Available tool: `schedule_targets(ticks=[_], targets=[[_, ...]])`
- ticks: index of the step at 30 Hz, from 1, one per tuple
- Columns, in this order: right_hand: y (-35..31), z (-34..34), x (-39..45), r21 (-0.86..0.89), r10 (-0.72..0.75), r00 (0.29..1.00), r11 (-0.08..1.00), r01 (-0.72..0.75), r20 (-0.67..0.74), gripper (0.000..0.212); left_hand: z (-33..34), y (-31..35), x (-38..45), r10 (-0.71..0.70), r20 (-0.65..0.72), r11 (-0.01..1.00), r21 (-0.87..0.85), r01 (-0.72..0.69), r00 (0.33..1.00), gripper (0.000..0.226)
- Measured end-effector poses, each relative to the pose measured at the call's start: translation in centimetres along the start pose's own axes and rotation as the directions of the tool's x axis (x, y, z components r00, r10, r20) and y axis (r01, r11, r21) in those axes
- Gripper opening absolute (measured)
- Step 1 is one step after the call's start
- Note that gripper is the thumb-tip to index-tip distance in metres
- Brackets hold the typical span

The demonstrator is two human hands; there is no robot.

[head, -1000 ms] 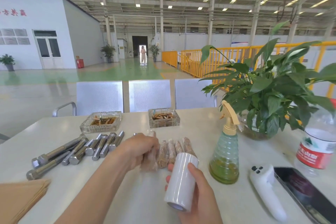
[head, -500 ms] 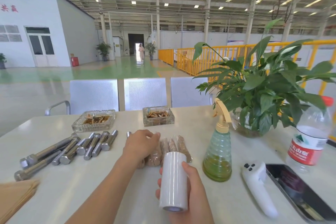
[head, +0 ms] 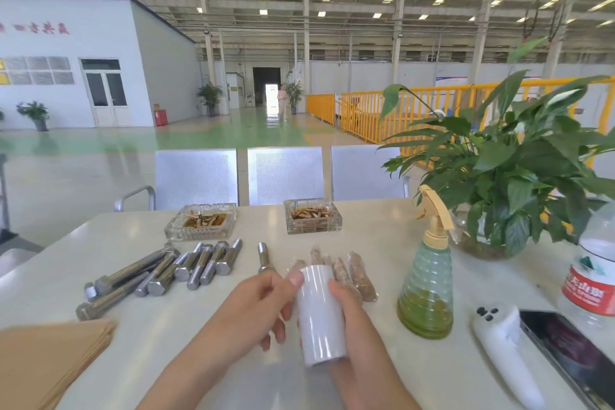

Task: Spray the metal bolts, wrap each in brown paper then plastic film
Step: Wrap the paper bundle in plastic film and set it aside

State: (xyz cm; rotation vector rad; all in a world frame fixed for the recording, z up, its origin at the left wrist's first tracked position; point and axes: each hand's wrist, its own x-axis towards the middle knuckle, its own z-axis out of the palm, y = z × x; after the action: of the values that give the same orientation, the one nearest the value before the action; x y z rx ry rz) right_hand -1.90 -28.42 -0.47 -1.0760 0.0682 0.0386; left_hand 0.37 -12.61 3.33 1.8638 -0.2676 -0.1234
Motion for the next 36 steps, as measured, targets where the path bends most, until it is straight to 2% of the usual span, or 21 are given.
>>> schedule_targets(ticks=[2,3,6,9,17,22,25,27,36], targets=[[0.2,0.8,-0.3,-0.07,-0.073,0.996,0.995,0.077,0.052,0.02,-0.2,-0.8,-1.0,0.032,0.027,0.999,0.008,-0.032,0.999,0.067],[0.3,1.1,-0.6,-0.075,-0.088,0.994,0.993,0.093,0.069,0.013,-0.3,-1.2,-1.3,0.053,0.021,0.999,-0.003,-0.053,0.998,0.075],[0.7,1.8,-1.2,-0.073,-0.097,0.989,0.992,0.106,0.114,0.023,-0.7,-2.3,-1.9,0.098,0.016,0.986,-0.136,-0.095,0.995,0.091],[0.4,1.9,-2.0,-0.036,-0.115,0.976,0.992,0.124,0.184,0.041,-1.1,-2.6,-2.2,0.102,0.066,0.974,-0.209,-0.087,0.993,0.085],[0.0,2.0,-2.9,0.019,-0.088,0.949,0.996,0.086,0.303,0.053,-1.2,-2.6,-2.7,0.144,0.088,0.961,-0.251,-0.118,0.986,0.079],[0.0,2.0,-3.1,0.042,-0.07,0.946,0.997,0.06,0.317,0.053,-1.1,-2.5,-2.9,0.145,0.107,0.955,-0.274,-0.111,0.984,0.077],[0.1,1.2,-2.9,0.066,-0.027,0.951,0.998,0.007,0.309,0.041,-1.2,-2.5,-2.8,0.142,0.116,0.947,-0.307,-0.1,0.983,0.053],[0.2,0.9,-2.8,0.098,0.015,0.966,0.994,-0.042,0.258,0.043,-1.1,-2.4,-2.9,0.15,0.106,0.942,-0.317,-0.11,0.983,0.044],[-0.3,0.7,-2.9,0.173,0.034,0.955,0.981,-0.088,0.294,0.051,-0.6,-2.1,-3.4,0.148,0.086,0.935,-0.336,-0.111,0.985,0.046]])
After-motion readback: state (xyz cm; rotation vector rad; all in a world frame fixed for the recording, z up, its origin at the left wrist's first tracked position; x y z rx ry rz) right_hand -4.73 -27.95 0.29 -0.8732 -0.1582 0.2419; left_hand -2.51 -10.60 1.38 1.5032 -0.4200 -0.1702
